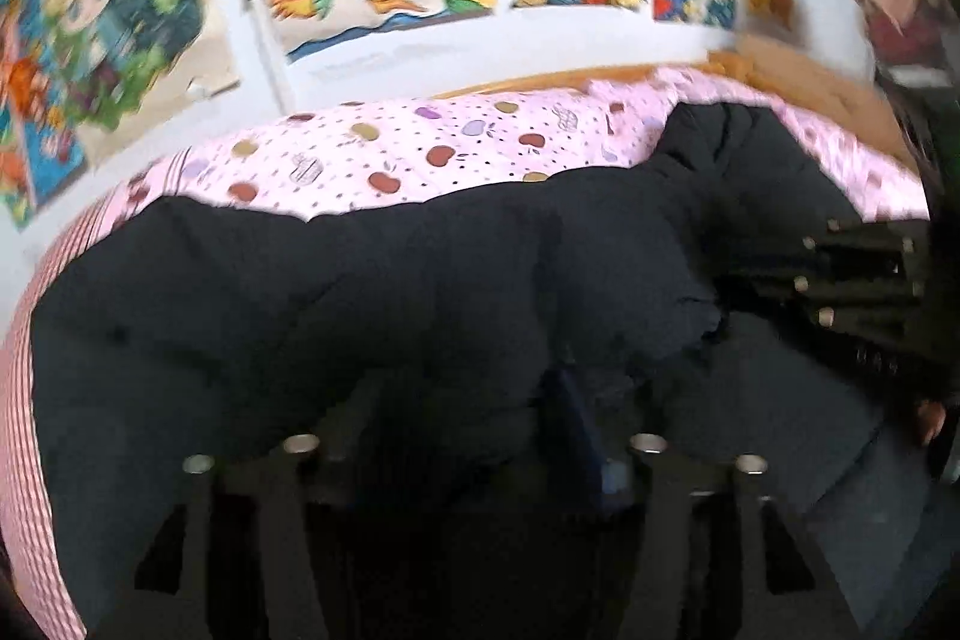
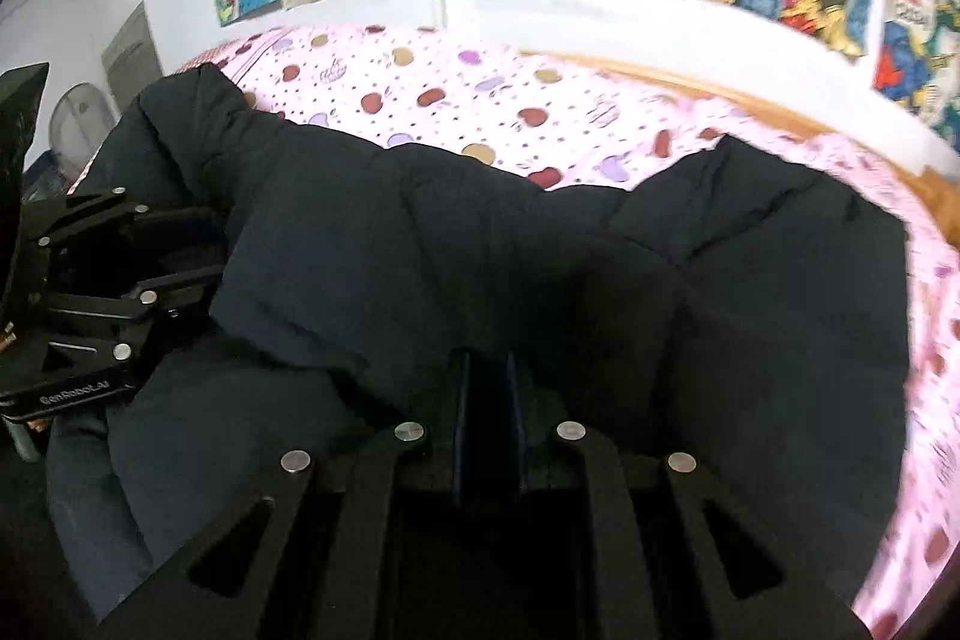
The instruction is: Fold large clothes
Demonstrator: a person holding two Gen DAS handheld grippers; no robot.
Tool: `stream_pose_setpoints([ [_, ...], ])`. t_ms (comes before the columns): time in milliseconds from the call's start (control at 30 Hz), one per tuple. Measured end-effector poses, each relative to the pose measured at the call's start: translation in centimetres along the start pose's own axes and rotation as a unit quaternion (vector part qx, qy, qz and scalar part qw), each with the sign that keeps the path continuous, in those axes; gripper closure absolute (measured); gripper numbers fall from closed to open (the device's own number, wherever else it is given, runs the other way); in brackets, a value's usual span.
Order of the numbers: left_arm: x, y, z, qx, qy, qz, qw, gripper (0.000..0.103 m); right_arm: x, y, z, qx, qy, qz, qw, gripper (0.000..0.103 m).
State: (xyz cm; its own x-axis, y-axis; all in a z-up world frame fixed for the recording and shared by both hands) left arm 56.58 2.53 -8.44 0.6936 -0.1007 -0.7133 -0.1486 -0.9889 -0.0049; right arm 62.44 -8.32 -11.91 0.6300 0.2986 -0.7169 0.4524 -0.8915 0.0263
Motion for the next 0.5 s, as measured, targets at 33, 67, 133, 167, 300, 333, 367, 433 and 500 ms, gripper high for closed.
stream_pose_setpoints([
  [33, -0.6, -0.2, 0.1, -0.014, 0.001, 0.0, 0.9999, 0.035, -0.7, 0.1, 0.1, 0.003, 0.001, 0.011, 1.0, 0.086],
  [67, -1.0, -0.3, 0.1, -0.029, 0.0, 0.0, 0.9996, 0.034, -1.4, 0.1, 0.2, 0.007, 0.002, 0.018, 1.0, 0.083],
  [133, -1.9, -0.4, 0.3, -0.052, -0.003, 0.007, 0.9986, 0.029, -2.3, 0.4, 0.4, 0.013, 0.005, 0.025, 1.0, 0.064],
  [167, -2.3, -0.5, 0.4, -0.062, -0.003, 0.01, 0.998, 0.028, -2.9, 0.5, 0.6, 0.016, 0.007, 0.029, 0.999, 0.06],
  [300, -4.5, -0.6, 0.4, -0.093, 0.009, 0.01, 0.9956, 0.02, -4.4, 0.5, 1.3, 0.021, 0.017, 0.04, 0.999, 0.051],
  [333, -5.3, -0.6, 0.4, -0.099, 0.016, 0.01, 0.9949, 0.018, -5.1, 0.6, 1.4, 0.023, 0.021, 0.046, 0.998, 0.049],
  [367, -6.0, -0.6, 0.2, -0.104, 0.022, 0.011, 0.9943, 0.017, -5.8, 0.7, 1.5, 0.027, 0.024, 0.05, 0.998, 0.047],
  [433, -7.3, -0.4, 0.2, -0.111, 0.034, 0.013, 0.9931, 0.015, -7.4, 1.1, 1.4, 0.037, 0.03, 0.054, 0.997, 0.041],
  [500, -8.5, 0.0, 0.1, -0.11, 0.043, 0.014, 0.9928, 0.013, -9.2, 1.6, 1.2, 0.048, 0.038, 0.053, 0.997, 0.038],
])
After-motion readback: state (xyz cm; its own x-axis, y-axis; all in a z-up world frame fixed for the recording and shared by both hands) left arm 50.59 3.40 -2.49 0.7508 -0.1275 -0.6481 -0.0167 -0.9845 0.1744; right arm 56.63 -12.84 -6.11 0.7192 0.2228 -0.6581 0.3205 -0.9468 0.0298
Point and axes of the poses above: each gripper's, at about its wrist camera, not at the fingertips, and x roughly the way its jaws point, y to its right, z to its underside, the point moved 8 cm from there along x, roughly the way its jaws point, and after that the axes turned 5 degrees about z, right-handed, at the moved point
